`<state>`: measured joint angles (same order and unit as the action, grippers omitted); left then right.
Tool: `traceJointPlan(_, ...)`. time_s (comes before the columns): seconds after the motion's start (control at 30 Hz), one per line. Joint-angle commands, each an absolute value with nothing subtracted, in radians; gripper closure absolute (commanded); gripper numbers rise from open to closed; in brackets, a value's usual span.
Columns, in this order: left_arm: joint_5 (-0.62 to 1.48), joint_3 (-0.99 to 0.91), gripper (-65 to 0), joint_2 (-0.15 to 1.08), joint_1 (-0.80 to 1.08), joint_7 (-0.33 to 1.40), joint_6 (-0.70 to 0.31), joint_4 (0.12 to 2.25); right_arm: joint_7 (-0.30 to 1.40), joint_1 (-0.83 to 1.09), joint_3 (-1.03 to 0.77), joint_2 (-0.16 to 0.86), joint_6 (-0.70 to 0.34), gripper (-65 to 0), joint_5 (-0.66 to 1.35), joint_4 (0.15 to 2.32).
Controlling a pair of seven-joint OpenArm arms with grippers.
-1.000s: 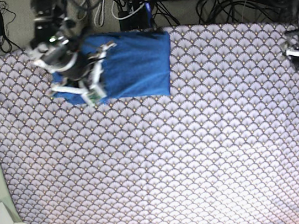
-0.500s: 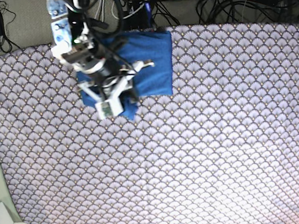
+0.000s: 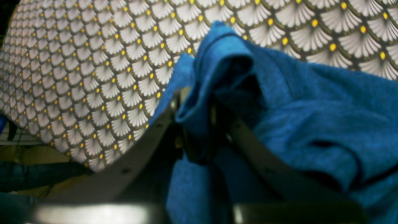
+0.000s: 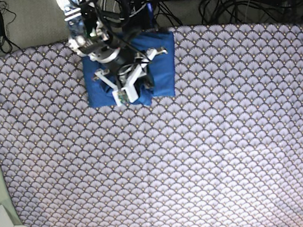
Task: Fold the T-shirt properly
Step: 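Fold the strip end with the right gripper over onto the folded stack, then lift and tuck the loose fabric with the right gripper onto the stack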
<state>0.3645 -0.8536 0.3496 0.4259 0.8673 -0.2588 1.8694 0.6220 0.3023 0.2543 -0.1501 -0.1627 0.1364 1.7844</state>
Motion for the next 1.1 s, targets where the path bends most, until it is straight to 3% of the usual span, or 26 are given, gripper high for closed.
traceJointPlan(0.0, 0.366, -0.865, -42.6, 0.363, 0.424, 0.848, -0.260, 1.885, 0.591, 0.295, 0.259, -0.157, -0.159, -1.4, 0.147, 1.790)
traceJointPlan(0.17, 0.367, -0.865, -42.6, 0.363, 0.424, 0.848, -0.268, 1.883, 0.579, 0.285, 0.292, -0.157, -0.022, -4.7, 0.200, 1.750)
traceJointPlan(0.73, 0.367, -0.860, -42.6, 0.364, 0.423, 0.842, -0.268, 1.882, 0.590, 0.240, 0.420, -0.157, -0.018, -7.7, 0.213, 1.730)
traceJointPlan(0.83, 0.367, -0.862, -42.6, 0.364, 0.423, 0.842, -0.268, 1.882, 0.591, 0.232, 0.433, -0.157, -0.018, -10.9, 0.213, 1.719)
traceJointPlan(1.07, 0.367, -0.865, -42.6, 0.366, 0.423, 0.842, -0.268, 1.882, 0.585, 0.232, 0.449, -0.157, -0.018, -25.1, 0.217, 1.713)
